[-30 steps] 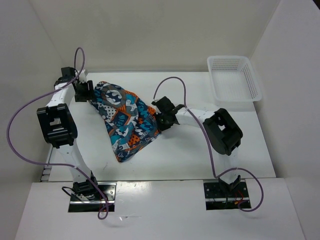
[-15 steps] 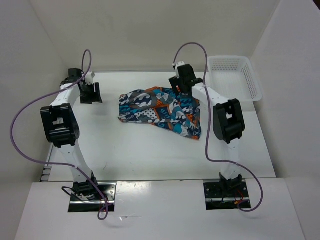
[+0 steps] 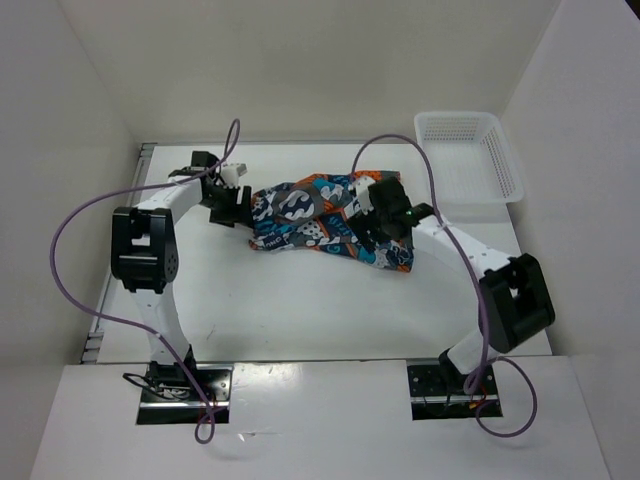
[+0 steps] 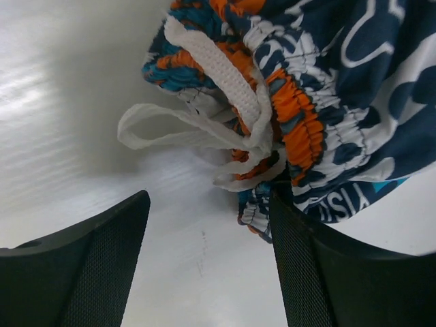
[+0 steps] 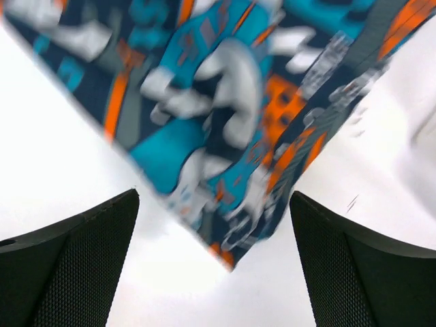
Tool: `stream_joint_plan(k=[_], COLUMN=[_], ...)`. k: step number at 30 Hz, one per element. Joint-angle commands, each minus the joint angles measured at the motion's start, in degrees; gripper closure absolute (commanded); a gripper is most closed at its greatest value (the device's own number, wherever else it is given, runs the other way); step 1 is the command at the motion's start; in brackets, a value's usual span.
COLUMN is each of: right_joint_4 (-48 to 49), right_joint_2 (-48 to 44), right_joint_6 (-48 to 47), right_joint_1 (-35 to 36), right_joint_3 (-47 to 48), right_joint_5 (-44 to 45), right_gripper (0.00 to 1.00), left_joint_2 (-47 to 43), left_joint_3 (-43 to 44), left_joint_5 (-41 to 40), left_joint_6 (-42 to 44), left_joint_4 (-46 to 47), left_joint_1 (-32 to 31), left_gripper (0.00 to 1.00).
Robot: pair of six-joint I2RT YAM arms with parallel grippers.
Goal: Fold and stack the shorts
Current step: Fold the shorts
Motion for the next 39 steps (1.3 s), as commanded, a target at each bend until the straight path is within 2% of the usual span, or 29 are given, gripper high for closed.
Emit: stream_joint_plan(k=[1, 3, 4, 7, 8, 11, 13, 14, 17, 20, 23, 25, 26, 27, 28, 29, 30, 32, 33, 36, 39], right_joint_4=[-1.53, -0.48, 0.31, 3.30, 4.61, 6.02, 8.57, 9.28, 9.81, 11.39, 13.67, 15.34, 15.35, 16.05, 16.05, 16.57, 16.58, 15.80, 15.18, 11.58, 8.68], right_joint_2=[-4.95, -5.57, -5.58, -6.28, -6.89, -7.43, -8.13, -8.13, -8.66, -8.04, -5.85, -4.18, -4.17, -3.22, -2.60, -2.59, -2.59, -2.59, -3.11, -3.65, -3.65], right_joint_6=[-5.04, -9.43, -9.45, -10.86, -10.86, -10.33, -10.33, -11.12, -15.77, -17.89, -18.42, -19.12, -20.17, -20.18, -20.87, -20.88, -20.88, -20.88, -20.27, -20.96, -22.63], right_joint_1=[0.00, 0.00, 0.00, 0.00, 0.00, -0.79, -2.10, -2.11, -2.72, -2.72, -2.72, -2.72, -2.72, -2.72, -2.72, -2.72, -2.72, -2.72, -2.72, -2.72, -2.72], right_joint_3=[-5.40, -8.30, -9.00, -11.47, -12.34, -13.92, -16.29, -17.09, -20.08, -21.92, -21.93, -21.93, -21.93, -21.93, -21.93, -21.93, -21.93, -21.24, -20.71, -19.56, -18.86], right_joint_5=[-3.71, -2.75, -0.57, -0.02, -0.02, 0.51, 1.82, 2.35, 1.13, 1.13, 1.13, 1.13, 1.13, 1.13, 1.13, 1.65, 1.65, 1.65, 0.96, -1.85, -4.58], right_gripper=[0.04, 0.06, 0.11, 0.17, 0.23, 0.30, 0.30, 0.29, 0.14, 0.14, 0.14, 0.24, 0.30, 0.45, 0.55, 0.64, 0.80, 0.93, 0.98, 1.00, 1.00], left_joint_2=[0.58, -1.70, -2.58, -5.92, -6.62, -9.00, -10.23, -10.84, -9.19, -6.38, -2.35, -0.31, 1.61, 2.59, 4.25, 4.79, 4.79, 4.19, 3.48, -0.03, -1.27], left_joint_3=[-1.34, -2.48, -3.09, -4.94, -5.46, -6.09, -9.06, -9.94, -10.57, -10.04, -7.23, -6.18, -6.17, -5.30, -4.25, -1.89, -0.56, 2.86, 3.84, 7.79, 16.22], left_joint_5=[1.37, 1.36, 0.58, -1.00, -1.01, -0.31, 1.01, 2.23, 4.25, 6.28, 7.77, 6.03, 5.15, 4.62, 3.83, 3.82, 3.82, 5.14, 6.27, 12.24, 20.94], left_joint_6=[0.23, 0.23, 0.23, 0.23, 0.23, 0.23, 0.23, 0.23, 0.23, 0.23, 0.23, 0.23, 0.23, 0.23, 0.23, 0.23, 0.23, 0.23, 0.23, 0.23, 0.23], left_joint_4=[-1.94, -2.47, -2.47, -3.52, -4.13, -7.47, -7.48, -6.61, -4.51, -1.61, -0.89, 0.60, 1.30, 1.31, 0.61, -0.26, -1.32, -4.48, -5.36, -8.26, -10.55], left_joint_1=[-1.33, -2.04, -2.04, -1.52, -1.51, -0.98, -0.98, -0.98, -3.53, -4.93, -6.60, -7.83, -7.84, -7.84, -7.84, -7.84, -7.84, -6.70, -6.70, -5.82, -5.82], left_gripper=[0.22, 0.22, 0.22, 0.22, 0.22, 0.21, 0.19, 0.14, 0.08, 0.02, 0.01, 0.01, 0.05, 0.13, 0.25, 0.50, 0.64, 0.91, 1.00, 1.00, 1.00])
